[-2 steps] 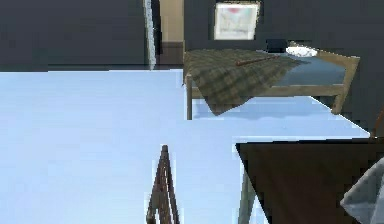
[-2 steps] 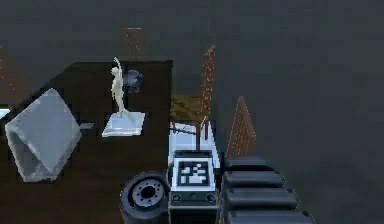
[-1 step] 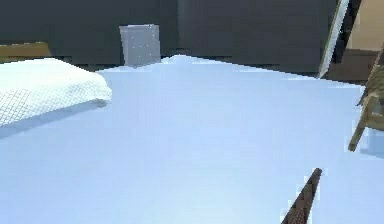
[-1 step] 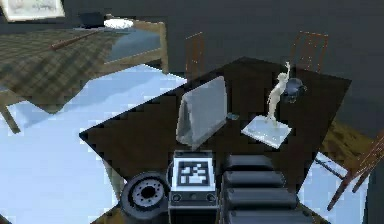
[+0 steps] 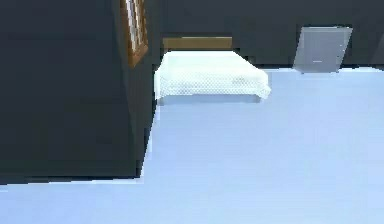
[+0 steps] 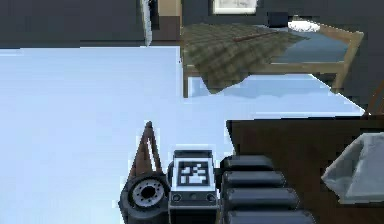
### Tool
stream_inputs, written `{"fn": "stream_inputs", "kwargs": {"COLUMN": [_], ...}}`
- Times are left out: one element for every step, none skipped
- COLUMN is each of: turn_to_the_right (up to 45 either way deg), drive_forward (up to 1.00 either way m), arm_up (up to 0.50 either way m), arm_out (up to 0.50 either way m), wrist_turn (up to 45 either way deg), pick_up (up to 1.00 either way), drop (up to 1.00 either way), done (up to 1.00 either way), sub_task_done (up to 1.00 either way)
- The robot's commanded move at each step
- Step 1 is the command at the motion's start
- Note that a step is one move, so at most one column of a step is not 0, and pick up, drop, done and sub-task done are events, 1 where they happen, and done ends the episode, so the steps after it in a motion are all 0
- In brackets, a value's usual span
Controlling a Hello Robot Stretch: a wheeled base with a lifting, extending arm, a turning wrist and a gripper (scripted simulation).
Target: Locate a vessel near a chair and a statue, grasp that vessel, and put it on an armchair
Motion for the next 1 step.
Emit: {"fn": "stream_inputs", "kwargs": {"turn_to_the_right": [-45.0], "drive_forward": [0.0], "arm_up": [0.0], "arm_out": [0.0], "wrist_turn": [0.0], "pick_up": [0.0], "drop": [0.0], "done": [0.0], "sub_task_done": [0.0]}}
